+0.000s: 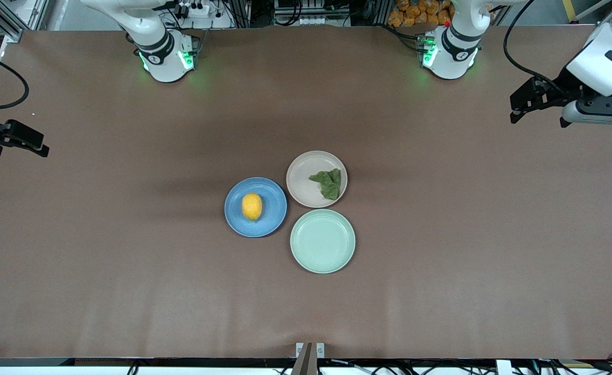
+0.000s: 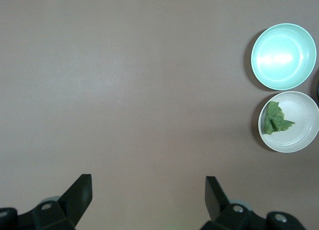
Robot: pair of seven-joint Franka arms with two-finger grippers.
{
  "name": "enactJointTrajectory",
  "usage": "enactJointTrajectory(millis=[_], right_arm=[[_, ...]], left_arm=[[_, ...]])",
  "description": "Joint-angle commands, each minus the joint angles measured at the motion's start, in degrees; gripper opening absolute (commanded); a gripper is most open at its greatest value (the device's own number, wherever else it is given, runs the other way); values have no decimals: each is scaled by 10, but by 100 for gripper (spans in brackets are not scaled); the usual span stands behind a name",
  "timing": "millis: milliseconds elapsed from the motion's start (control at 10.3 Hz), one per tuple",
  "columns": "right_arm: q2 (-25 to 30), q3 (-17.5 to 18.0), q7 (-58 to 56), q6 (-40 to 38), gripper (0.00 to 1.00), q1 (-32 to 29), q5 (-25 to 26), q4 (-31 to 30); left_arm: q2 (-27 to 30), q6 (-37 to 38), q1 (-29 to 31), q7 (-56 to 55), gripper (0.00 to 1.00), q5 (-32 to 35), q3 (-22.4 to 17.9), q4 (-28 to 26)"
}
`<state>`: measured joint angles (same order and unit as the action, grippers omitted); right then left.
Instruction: Pick lemon and lettuce from blue and beige plates
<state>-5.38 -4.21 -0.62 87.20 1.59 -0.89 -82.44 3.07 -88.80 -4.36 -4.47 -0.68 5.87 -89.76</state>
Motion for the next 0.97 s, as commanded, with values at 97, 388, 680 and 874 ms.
enactJointTrajectory(millis=[97,388,680,874], right_arm=[[2,5,-9,0,100,-9,-8,-4],[1,4,-9,3,100,-9,-7,-10],[1,4,-9,5,100,-7,-8,-11],[-1,4,-9,5,100,-7,-8,-11]], left_arm=[[-20,12,-3,5,100,5,0,17],[-48,-15,-9,-10,100,-6,3,17],[-79,-56,-14,-70,100,-18,39,14],[-102,-73,-14,-121,100,-12,70,13]])
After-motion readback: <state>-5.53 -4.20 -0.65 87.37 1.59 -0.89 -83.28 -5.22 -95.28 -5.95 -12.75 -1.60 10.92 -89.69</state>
